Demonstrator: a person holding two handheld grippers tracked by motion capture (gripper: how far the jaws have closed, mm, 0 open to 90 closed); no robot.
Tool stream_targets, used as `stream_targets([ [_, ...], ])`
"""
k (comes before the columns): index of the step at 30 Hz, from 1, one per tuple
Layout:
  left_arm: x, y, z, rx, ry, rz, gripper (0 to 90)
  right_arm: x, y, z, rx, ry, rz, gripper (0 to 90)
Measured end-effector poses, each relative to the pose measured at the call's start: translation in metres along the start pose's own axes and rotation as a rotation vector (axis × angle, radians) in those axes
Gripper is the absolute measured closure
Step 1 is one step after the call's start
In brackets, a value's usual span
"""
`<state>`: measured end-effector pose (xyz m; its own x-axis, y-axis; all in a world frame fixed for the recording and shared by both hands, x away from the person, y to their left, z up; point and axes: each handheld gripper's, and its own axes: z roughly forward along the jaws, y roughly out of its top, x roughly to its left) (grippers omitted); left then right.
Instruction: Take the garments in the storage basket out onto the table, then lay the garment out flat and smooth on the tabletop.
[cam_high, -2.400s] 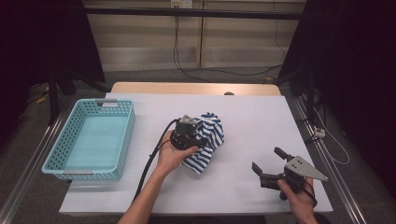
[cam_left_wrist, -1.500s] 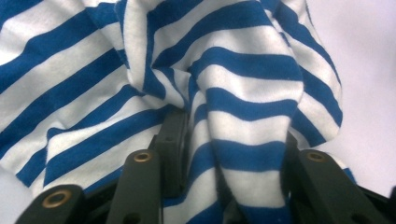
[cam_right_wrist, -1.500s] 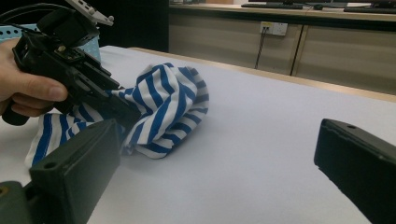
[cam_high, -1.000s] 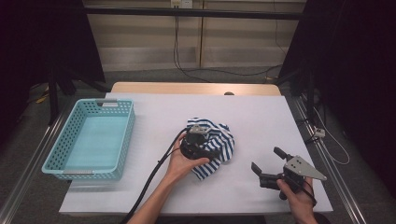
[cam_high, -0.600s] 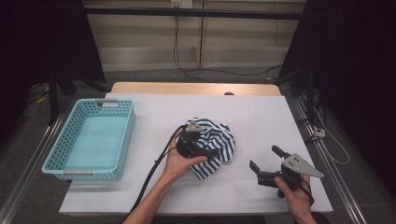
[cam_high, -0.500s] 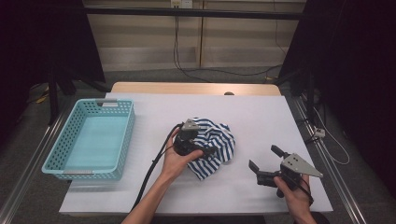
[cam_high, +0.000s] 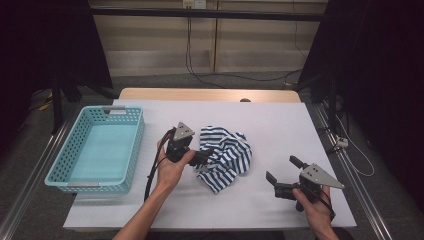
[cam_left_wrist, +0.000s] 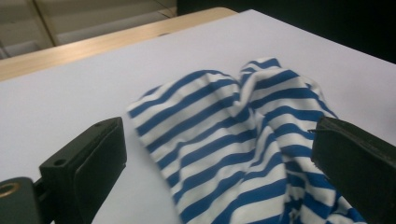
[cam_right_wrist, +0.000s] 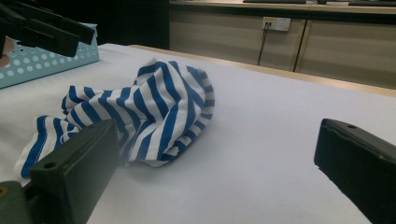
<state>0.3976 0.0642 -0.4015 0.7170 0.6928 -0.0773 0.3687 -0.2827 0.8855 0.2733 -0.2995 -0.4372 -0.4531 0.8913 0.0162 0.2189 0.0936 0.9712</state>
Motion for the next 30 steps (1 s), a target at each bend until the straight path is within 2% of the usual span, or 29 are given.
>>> stream_targets([
  [1, 0.001, -0.001, -0.002, -0.017, -0.001, -0.019, 3.7, 0.0, 0.0, 0.0, -0.001, -0.004, 0.015, 0.0],
  [3, 0.004, -0.003, -0.008, -0.016, 0.013, 0.001, 3.9, 0.0, 0.0, -0.001, 0.0, -0.002, 0.015, 0.0],
  [7, 0.008, -0.009, -0.02, -0.039, 0.017, -0.022, 3.8, -0.001, 0.001, -0.001, -0.001, -0.008, -0.001, 0.0],
  [10, 0.01, -0.014, -0.031, -0.037, 0.029, -0.028, 3.5, -0.001, 0.002, 0.001, 0.0, -0.008, 0.002, 0.0],
  [12, 0.013, -0.018, -0.038, -0.04, 0.031, -0.016, 3.5, -0.001, 0.002, 0.003, 0.004, -0.005, 0.003, 0.1],
  [15, 0.015, -0.025, -0.047, -0.05, 0.062, -0.038, 3.2, 0.0, 0.003, 0.006, 0.013, -0.004, -0.001, 0.0],
  [16, 0.016, -0.027, -0.05, -0.062, 0.061, -0.04, 3.1, 0.001, 0.003, 0.007, 0.012, 0.0, 0.012, 0.0],
  [17, 0.017, -0.029, -0.053, -0.064, 0.068, -0.041, 3.1, 0.002, 0.003, 0.009, 0.011, -0.004, 0.004, 0.0],
  [18, 0.02, -0.029, -0.057, -0.032, 0.083, -0.001, 3.1, 0.002, 0.004, 0.011, 0.011, -0.002, 0.002, 0.0],
  [19, 0.021, -0.031, -0.059, -0.037, 0.083, -0.001, 3.0, 0.003, 0.005, 0.013, 0.011, 0.004, 0.0, 0.0],
  [20, 0.019, -0.033, -0.057, -0.074, 0.078, -0.055, 3.0, 0.005, 0.006, 0.016, 0.019, 0.011, -0.008, 0.0],
  [22, 0.02, -0.035, -0.054, -0.06, 0.079, -0.074, 3.2, 0.009, 0.007, 0.023, 0.031, 0.027, -0.004, 0.0],
  [24, 0.019, -0.035, -0.052, -0.04, 0.08, -0.055, 3.3, 0.012, 0.009, 0.03, 0.05, 0.045, -0.027, 0.0],
  [26, 0.019, -0.036, -0.047, -0.029, 0.071, -0.034, 3.3, 0.016, 0.011, 0.037, 0.051, 0.062, -0.03, 0.0],
  [30, 0.019, -0.039, -0.03, 0.004, 0.056, 0.004, 5.6, 0.018, 0.019, 0.053, 0.067, 0.076, -0.005, 0.0],
])
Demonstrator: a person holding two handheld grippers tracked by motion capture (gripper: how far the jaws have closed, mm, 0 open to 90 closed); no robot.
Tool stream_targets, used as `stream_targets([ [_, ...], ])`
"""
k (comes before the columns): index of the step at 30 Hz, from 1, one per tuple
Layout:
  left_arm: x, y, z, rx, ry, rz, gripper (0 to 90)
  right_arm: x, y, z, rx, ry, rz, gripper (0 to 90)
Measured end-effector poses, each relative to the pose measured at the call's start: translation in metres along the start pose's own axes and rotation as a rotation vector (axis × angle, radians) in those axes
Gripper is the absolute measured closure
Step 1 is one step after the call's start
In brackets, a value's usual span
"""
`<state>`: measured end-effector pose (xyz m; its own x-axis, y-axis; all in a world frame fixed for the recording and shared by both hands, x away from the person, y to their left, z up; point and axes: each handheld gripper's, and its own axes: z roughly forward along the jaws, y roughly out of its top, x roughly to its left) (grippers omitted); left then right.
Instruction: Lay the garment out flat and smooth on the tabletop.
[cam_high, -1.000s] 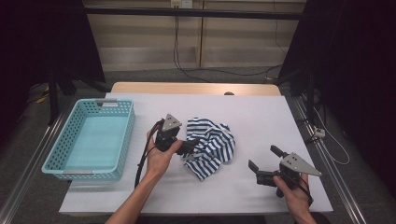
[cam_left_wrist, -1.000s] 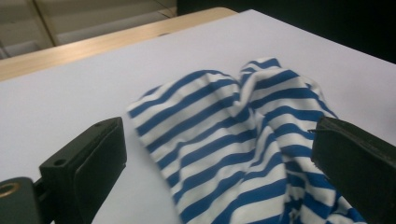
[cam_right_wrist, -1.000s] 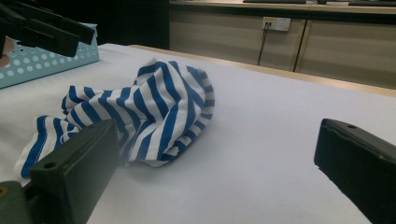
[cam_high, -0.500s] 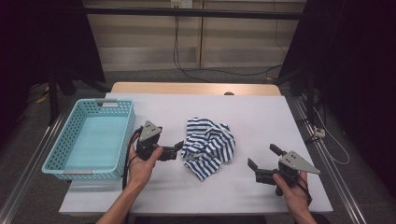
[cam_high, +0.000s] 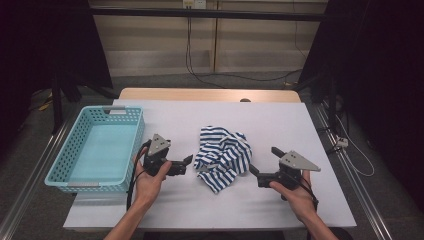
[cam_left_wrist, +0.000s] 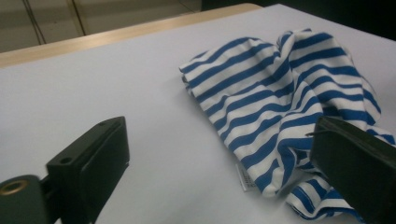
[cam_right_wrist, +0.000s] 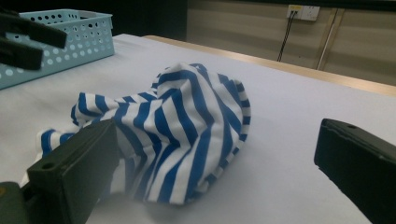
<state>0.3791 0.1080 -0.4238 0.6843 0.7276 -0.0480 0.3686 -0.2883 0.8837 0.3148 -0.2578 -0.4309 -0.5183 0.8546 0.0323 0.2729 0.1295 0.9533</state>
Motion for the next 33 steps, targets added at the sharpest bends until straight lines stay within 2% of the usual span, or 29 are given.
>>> stream_targets([
  [2, -0.002, 0.0, 0.008, 0.02, -0.008, 0.012, 6.1, 0.001, 0.004, 0.008, 0.017, -0.003, 0.014, 1.1],
  [4, -0.003, 0.002, 0.015, 0.043, -0.025, -0.003, 6.6, 0.0, 0.007, 0.015, 0.037, 0.018, 0.011, 4.0],
  [5, -0.003, 0.004, 0.018, 0.058, -0.011, 0.003, 6.4, -0.001, 0.009, 0.019, 0.046, 0.03, 0.011, 5.9],
  [6, -0.004, 0.005, 0.02, 0.075, -0.017, -0.002, 7.6, -0.001, 0.011, 0.022, 0.056, 0.037, 0.019, 8.0],
  [7, -0.004, 0.007, 0.023, 0.083, -0.054, -0.003, 10.8, -0.001, 0.012, 0.026, 0.059, 0.049, 0.022, 10.0],
  [9, -0.007, 0.01, 0.029, 0.108, -0.078, -0.002, 7.0, -0.001, 0.013, 0.031, 0.071, 0.058, 0.025, 15.1],
  [10, -0.009, 0.012, 0.031, 0.119, -0.087, 0.008, 6.7, -0.001, 0.013, 0.033, 0.085, 0.067, 0.027, 17.8],
  [11, -0.012, 0.013, 0.032, 0.129, -0.094, 0.011, 9.5, -0.001, 0.013, 0.034, 0.092, 0.077, 0.026, 19.1],
  [12, -0.015, 0.014, 0.034, 0.136, -0.104, 0.031, 12.5, 0.0, 0.012, 0.034, 0.106, 0.082, 0.035, 20.4],
  [13, -0.019, 0.014, 0.035, 0.15, -0.106, 0.045, 14.0, -0.001, 0.011, 0.034, 0.126, 0.091, 0.011, 23.2],
  [14, -0.022, 0.014, 0.035, 0.159, -0.108, 0.052, 16.7, -0.001, 0.01, 0.034, 0.149, 0.1, -0.004, 27.1],
  [15, -0.024, 0.014, 0.036, 0.152, -0.126, 0.058, 24.3, -0.001, 0.009, 0.034, 0.169, 0.108, -0.006, 30.3],
  [16, -0.026, 0.013, 0.037, 0.153, -0.116, 0.065, 32.8, -0.001, 0.009, 0.035, 0.185, 0.125, -0.008, 33.9],
  [17, -0.027, 0.014, 0.038, 0.161, -0.104, 0.078, 34.9, -0.001, 0.008, 0.035, 0.201, 0.13, -0.022, 37.6],
  [19, -0.028, 0.012, 0.042, 0.163, -0.13, 0.083, 46.6, 0.0, 0.008, 0.034, 0.212, 0.132, -0.053, 43.3],
  [20, -0.029, 0.011, 0.045, 0.172, -0.14, 0.078, 49.2, 0.0, 0.008, 0.034, 0.216, 0.142, -0.057, 46.1],
  [22, -0.029, 0.007, 0.049, 0.196, -0.169, 0.083, 61.3, 0.0, 0.007, 0.034, 0.232, 0.166, -0.063, 58.1],
  [24, -0.031, 0.005, 0.051, 0.218, -0.188, 0.093, 77.1, 0.002, 0.004, 0.035, 0.252, 0.174, -0.068, 60.0],
  [25, -0.031, 0.004, 0.051, 0.243, -0.197, 0.091, 79.1, 0.003, 0.003, 0.036, 0.264, 0.17, -0.073, 61.4],
  [26, -0.031, 0.003, 0.052, 0.231, -0.202, 0.087, 83.9, 0.003, 0.002, 0.037, 0.276, 0.175, -0.08, 61.5],
  [27, -0.031, 0.003, 0.05, 0.235, -0.201, 0.082, 85.1, 0.004, 0.001, 0.039, 0.283, 0.183, -0.086, 61.3],
  [29, -0.029, 0.004, 0.046, 0.218, -0.202, 0.07, 86.2, 0.006, -0.001, 0.041, 0.303, 0.182, -0.096, 61.1],
  [30, -0.027, 0.005, 0.044, 0.192, -0.225, 0.049, 86.5, 0.006, -0.001, 0.042, 0.315, 0.186, -0.106, 62.0],
  [31, -0.026, 0.007, 0.037, 0.196, -0.207, 0.039, 86.6, 0.007, -0.002, 0.043, 0.325, 0.185, -0.118, 62.0],
  [33, -0.025, 0.011, 0.026, 0.165, -0.198, 0.025, 86.6, 0.007, -0.003, 0.043, 0.333, 0.189, -0.134, 68.1],
])
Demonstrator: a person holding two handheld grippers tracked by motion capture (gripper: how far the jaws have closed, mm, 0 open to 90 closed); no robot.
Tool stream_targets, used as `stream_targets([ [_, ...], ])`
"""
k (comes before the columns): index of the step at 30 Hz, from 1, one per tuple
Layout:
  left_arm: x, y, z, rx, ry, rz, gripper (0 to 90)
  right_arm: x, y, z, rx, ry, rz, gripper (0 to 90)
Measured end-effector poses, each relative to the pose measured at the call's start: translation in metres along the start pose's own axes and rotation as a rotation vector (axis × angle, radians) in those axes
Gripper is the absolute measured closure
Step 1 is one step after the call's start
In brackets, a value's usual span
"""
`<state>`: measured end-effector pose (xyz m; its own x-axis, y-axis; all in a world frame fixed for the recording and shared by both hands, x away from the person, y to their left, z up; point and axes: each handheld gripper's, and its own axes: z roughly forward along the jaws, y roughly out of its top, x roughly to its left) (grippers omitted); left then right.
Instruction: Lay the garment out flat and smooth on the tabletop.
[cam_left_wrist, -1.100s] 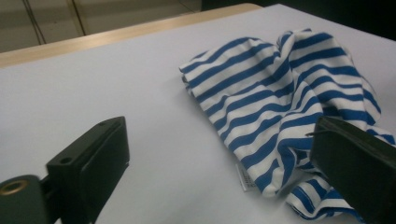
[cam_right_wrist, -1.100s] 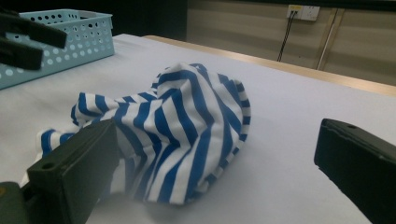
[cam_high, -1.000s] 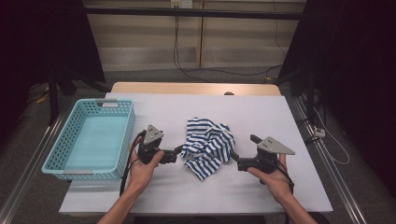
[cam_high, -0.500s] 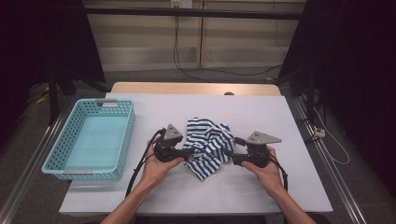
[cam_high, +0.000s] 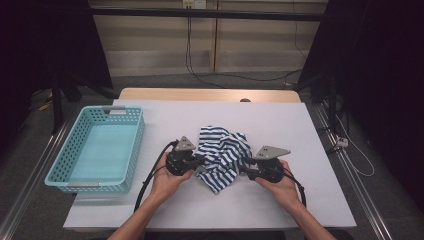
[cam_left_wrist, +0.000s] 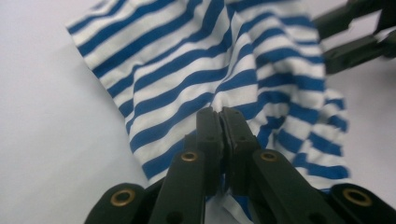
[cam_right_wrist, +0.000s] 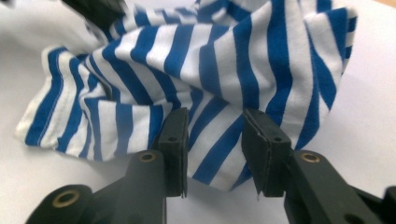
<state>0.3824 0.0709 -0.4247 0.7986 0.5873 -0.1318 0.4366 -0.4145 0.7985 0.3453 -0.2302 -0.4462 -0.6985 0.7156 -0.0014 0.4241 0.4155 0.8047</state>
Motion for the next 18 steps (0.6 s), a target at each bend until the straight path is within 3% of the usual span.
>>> stream_targets([
  [3, 0.005, -0.002, -0.02, -0.034, 0.015, -0.014, 86.7, 0.0, -0.001, 0.0, 0.016, 0.003, -0.008, 68.3],
  [7, 0.011, -0.013, -0.038, -0.047, 0.019, -0.064, 86.7, -0.001, -0.002, 0.004, 0.033, 0.0, -0.013, 67.6],
  [10, 0.006, -0.022, -0.045, -0.023, 0.024, -0.052, 86.6, 0.001, -0.003, 0.006, 0.056, 0.008, -0.017, 68.3],
  [13, 0.005, -0.03, -0.045, 0.011, 0.011, -0.033, 86.4, 0.002, -0.003, 0.007, 0.071, 0.009, -0.037, 76.5],
  [18, 0.007, -0.038, -0.031, 0.102, -0.003, -0.035, 85.8, 0.005, -0.003, 0.003, 0.034, 0.032, -0.036, 88.9],
])
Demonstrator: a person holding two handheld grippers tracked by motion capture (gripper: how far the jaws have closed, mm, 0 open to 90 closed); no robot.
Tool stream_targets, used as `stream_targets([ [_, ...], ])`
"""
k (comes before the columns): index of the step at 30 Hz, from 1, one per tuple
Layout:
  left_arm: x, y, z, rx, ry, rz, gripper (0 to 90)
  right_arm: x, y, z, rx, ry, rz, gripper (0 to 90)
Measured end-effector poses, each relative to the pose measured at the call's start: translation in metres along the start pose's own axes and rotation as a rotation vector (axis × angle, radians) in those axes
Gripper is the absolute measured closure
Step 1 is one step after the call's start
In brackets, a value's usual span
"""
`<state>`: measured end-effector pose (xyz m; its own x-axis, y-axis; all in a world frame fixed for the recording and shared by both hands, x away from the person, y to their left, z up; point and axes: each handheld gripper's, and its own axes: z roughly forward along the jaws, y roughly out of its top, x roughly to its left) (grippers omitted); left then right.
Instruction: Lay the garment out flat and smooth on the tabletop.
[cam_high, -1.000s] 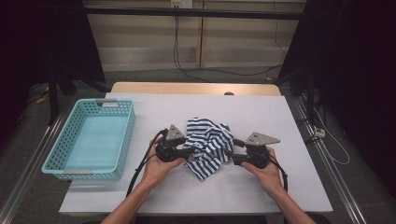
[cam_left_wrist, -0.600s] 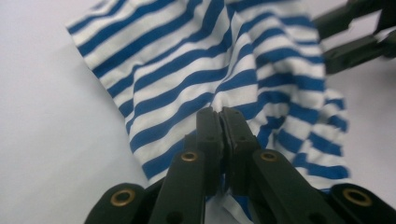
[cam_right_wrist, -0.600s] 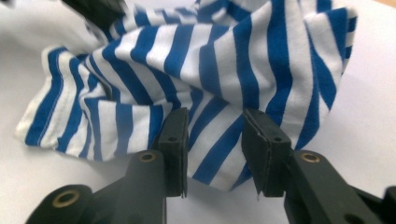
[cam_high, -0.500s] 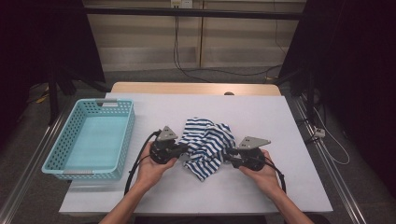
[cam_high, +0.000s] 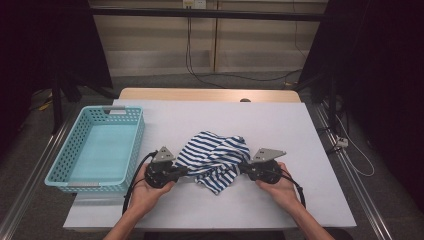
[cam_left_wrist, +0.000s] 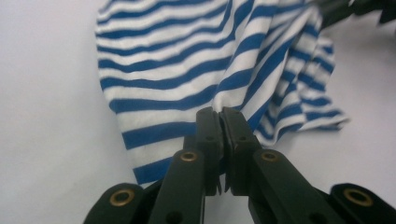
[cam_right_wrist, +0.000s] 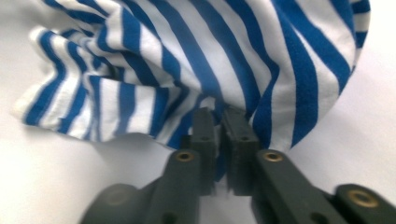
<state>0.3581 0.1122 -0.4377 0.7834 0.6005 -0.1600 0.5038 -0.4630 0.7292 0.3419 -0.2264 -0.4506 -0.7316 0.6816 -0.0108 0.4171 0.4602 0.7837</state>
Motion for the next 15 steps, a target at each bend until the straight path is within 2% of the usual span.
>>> stream_targets([
  [2, 0.004, -0.001, 0.001, 0.012, 0.014, 0.008, 85.7, 0.004, 0.001, -0.005, -0.031, 0.034, 0.001, 89.9],
  [5, 0.011, -0.003, 0.003, 0.02, 0.026, -0.002, 85.4, 0.016, 0.002, -0.014, -0.066, 0.067, -0.025, 90.0],
  [7, 0.013, -0.004, 0.004, 0.027, 0.027, -0.021, 84.7, 0.024, 0.001, -0.017, -0.082, 0.101, -0.014, 90.0],
  [8, 0.014, -0.004, 0.005, 0.019, 0.028, -0.03, 83.6, 0.028, 0.0, -0.017, -0.089, 0.12, -0.023, 90.0],
  [10, 0.014, -0.004, 0.005, 0.016, 0.037, -0.059, 76.4, 0.037, 0.001, -0.016, -0.083, 0.144, -0.049, 90.0],
  [11, 0.014, -0.004, 0.004, 0.007, 0.045, -0.072, 74.7, 0.04, 0.001, -0.015, -0.083, 0.167, -0.048, 90.0],
  [13, 0.012, -0.002, 0.002, -0.012, 0.06, -0.049, 70.3, 0.044, 0.001, -0.012, -0.077, 0.188, -0.05, 89.5],
  [14, 0.01, -0.001, 0.0, -0.029, 0.069, -0.051, 65.0, 0.044, 0.0, -0.01, -0.062, 0.175, -0.072, 89.4],
  [15, 0.009, 0.001, -0.001, -0.04, 0.085, -0.036, 59.6, 0.044, 0.0, -0.008, -0.056, 0.17, -0.066, 88.4],
])
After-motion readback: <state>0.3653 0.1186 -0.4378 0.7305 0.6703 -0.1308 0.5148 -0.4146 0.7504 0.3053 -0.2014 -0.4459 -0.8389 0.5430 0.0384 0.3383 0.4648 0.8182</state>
